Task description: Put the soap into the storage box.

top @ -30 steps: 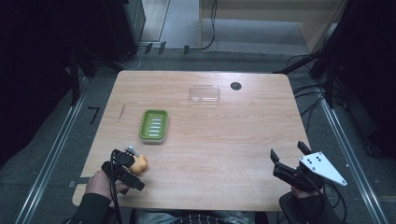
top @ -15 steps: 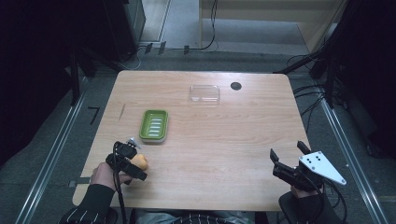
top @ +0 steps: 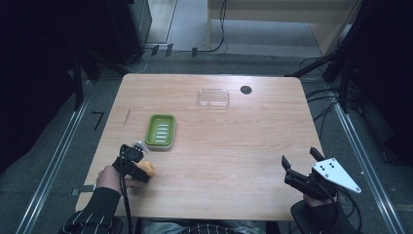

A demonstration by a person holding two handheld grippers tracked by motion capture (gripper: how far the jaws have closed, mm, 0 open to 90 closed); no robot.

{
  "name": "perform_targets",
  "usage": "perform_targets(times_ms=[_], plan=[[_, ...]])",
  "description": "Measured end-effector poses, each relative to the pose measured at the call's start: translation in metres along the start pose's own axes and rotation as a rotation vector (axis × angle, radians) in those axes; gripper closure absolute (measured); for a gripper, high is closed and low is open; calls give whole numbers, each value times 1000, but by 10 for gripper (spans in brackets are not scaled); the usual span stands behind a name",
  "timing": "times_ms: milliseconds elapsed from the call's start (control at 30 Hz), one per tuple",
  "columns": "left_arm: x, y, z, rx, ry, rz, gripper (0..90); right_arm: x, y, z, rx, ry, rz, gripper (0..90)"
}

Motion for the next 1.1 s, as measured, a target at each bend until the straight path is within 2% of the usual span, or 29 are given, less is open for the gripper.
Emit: perform_targets(times_ms=[200, 400, 533, 833, 1100], plan=[[1, 0, -1, -7, -15, -4, 395, 0, 0, 0, 1, 3, 1, 133], [1, -2, -1, -20, -6, -9, 388, 0, 0, 0, 2, 2, 1, 133], [-1, -4, 0, -4, -19, 14, 389, 0, -1, 0, 2, 1, 1, 133], [-2, -6, 0, -1, -34, 25, 391, 0, -1, 0, 2, 3, 1, 133], [-3, -6, -1, -21, -44, 37, 399, 1, -1, 0, 2, -1, -1, 133]])
Point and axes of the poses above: each handheld gripper's, and its own axes: y roughly backward along the jaws, z roughly out of its top, x roughly to its left, the point moved 1 cm from there along -y, roughly forward along the jaws, and after that the axes turned 6 degrees about -y, right-handed, at the moved point
